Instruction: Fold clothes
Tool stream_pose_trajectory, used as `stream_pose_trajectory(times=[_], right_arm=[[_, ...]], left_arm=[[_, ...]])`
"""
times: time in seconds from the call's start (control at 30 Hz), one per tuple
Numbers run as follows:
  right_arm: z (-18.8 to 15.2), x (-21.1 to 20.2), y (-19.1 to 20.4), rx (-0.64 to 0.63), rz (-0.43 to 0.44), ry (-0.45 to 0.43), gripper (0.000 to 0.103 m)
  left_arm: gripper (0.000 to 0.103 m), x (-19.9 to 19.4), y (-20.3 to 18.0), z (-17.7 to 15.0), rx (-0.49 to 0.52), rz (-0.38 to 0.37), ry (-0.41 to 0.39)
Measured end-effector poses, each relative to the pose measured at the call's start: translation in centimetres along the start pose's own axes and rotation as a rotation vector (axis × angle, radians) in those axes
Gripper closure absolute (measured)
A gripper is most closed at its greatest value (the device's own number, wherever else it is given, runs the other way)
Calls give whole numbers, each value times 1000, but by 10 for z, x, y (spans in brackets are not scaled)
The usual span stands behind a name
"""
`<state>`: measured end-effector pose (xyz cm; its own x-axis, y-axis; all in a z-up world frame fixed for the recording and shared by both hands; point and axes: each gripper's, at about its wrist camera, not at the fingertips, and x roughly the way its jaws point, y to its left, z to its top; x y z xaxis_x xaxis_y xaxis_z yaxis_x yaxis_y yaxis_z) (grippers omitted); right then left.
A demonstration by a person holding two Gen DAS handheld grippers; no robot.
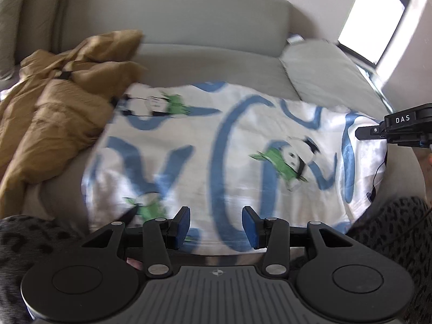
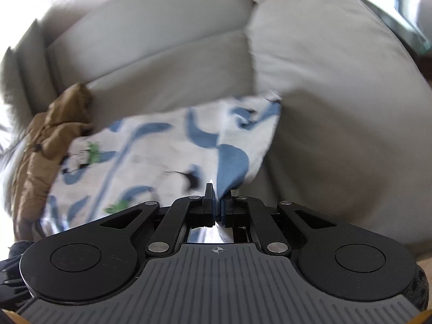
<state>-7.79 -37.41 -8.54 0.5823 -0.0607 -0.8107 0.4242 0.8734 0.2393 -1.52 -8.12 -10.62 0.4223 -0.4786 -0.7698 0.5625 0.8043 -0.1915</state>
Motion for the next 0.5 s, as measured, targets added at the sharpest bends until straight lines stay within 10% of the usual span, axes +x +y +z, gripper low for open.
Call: stream_pose_trajectory(times=[0.5], right_arm=[[-8, 61, 248, -497, 123, 112, 100]], left_arm=[[62, -68, 124, -5, -269, 128, -148]])
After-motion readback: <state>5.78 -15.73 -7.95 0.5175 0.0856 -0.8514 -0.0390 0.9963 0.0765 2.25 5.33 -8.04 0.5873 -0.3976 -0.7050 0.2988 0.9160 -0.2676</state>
